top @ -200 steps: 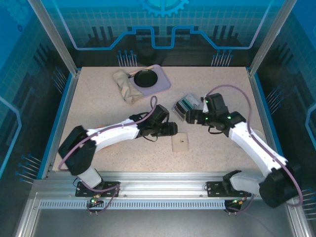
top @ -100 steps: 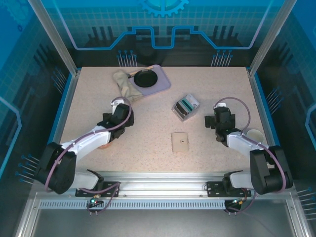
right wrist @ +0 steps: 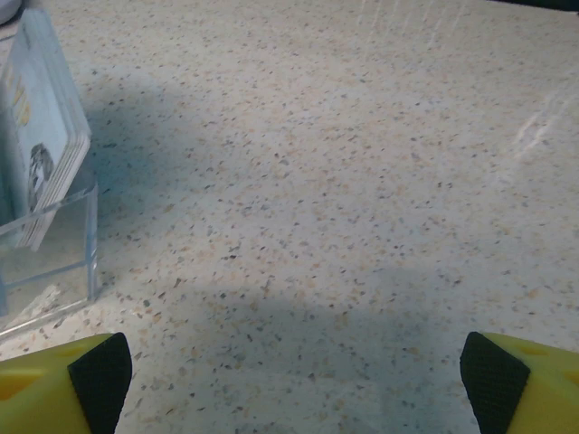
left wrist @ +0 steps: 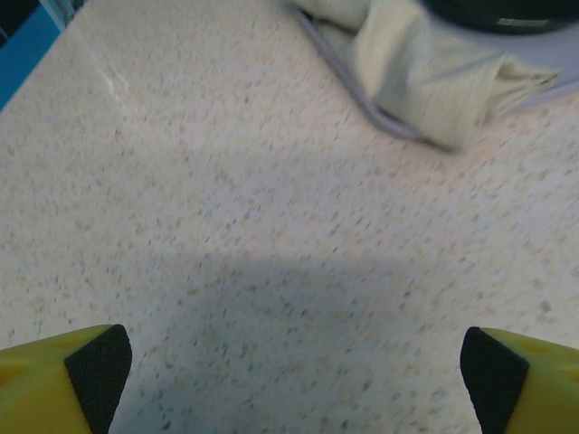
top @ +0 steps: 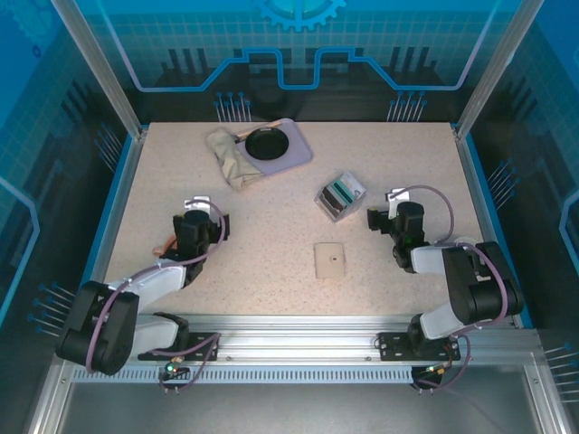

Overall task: Put the credit cards into the card holder
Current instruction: Reset both arms

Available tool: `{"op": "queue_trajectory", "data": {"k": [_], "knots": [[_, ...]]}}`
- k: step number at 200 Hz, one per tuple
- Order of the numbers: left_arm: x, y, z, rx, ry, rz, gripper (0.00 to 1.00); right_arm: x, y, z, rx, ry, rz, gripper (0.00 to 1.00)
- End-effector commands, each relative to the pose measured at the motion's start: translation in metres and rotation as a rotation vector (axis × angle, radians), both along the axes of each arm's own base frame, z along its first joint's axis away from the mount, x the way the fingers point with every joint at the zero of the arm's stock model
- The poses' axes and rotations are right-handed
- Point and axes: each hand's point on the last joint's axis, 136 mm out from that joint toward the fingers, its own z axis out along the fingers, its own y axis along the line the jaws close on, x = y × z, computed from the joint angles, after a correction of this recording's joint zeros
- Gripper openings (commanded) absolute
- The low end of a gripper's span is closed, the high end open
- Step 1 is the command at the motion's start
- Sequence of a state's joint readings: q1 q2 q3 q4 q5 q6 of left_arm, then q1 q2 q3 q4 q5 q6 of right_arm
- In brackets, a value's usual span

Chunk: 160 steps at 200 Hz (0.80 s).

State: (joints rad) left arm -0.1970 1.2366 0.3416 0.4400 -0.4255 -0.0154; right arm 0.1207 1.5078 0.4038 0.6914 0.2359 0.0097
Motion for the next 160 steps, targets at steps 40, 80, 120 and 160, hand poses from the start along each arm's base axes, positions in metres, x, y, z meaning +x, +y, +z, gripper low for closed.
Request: {"op": "queue_trajectory", "data": {"k": [40,80,120,160], "knots": [[0.051,-0.004,0.014,-0.085,-0.133,-0.125,0.97,0.014,-0.005,0.027,0.029,-0.115,-0.003,1.0],[0.055,0.014,0.003,-0.144,-0.137,-0.062,0.99,0.013,-0.005,0.027,0.029,-0.116,-0.004,1.0],[0.054,0.015,0.003,-0.141,-0.135,-0.057,0.99,0.014,-0.005,0.028,0.028,-0.116,-0.003,1.0],[0.055,0.013,0.003,-0.138,-0.133,-0.063,0.99,0.014,-0.005,0.027,0.029,-0.112,-0.001,1.0]]}}
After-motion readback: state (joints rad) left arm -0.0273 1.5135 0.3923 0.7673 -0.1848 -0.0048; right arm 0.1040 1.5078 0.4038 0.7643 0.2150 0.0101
